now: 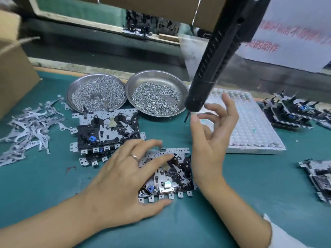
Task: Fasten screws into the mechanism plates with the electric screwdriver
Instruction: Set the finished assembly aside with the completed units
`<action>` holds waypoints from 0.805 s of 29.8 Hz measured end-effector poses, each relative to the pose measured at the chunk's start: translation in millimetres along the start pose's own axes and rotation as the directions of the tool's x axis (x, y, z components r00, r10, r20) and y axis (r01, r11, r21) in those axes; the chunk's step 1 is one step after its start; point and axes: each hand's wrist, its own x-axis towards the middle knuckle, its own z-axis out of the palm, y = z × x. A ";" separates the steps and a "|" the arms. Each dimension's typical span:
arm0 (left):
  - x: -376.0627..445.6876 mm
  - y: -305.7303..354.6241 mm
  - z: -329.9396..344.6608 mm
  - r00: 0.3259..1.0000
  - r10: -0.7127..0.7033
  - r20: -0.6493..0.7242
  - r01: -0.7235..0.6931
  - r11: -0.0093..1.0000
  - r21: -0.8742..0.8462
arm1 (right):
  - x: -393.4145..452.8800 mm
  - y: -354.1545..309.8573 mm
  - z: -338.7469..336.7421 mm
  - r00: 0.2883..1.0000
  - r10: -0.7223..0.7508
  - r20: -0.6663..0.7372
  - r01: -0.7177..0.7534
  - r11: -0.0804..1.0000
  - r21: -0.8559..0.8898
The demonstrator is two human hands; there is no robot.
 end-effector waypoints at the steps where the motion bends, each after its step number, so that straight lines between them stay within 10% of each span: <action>1: 1.0 -0.6 -0.3 1.000 -0.001 0.025 -0.001 0.998 0.058 | -0.3 1.8 1.1 0.999 0.006 0.032 -0.006 1.000 -0.011; 12: 7.5 -3.9 -1.1 0.992 0.105 -0.066 -0.099 0.990 0.097 | -11.1 -0.9 -5.4 0.966 -0.020 0.256 0.109 0.935 -0.339; 18: 8.8 -7.0 -7.5 0.903 -0.050 -0.426 -0.063 0.967 -0.247 | -40.5 -19.0 -18.2 0.937 -0.057 0.344 0.320 0.530 -0.785; 24: 14.5 -15.0 -7.4 0.824 -0.182 -0.536 0.051 0.967 -0.250 | -59.2 -24.5 1.8 0.813 0.429 0.393 0.205 0.422 -0.883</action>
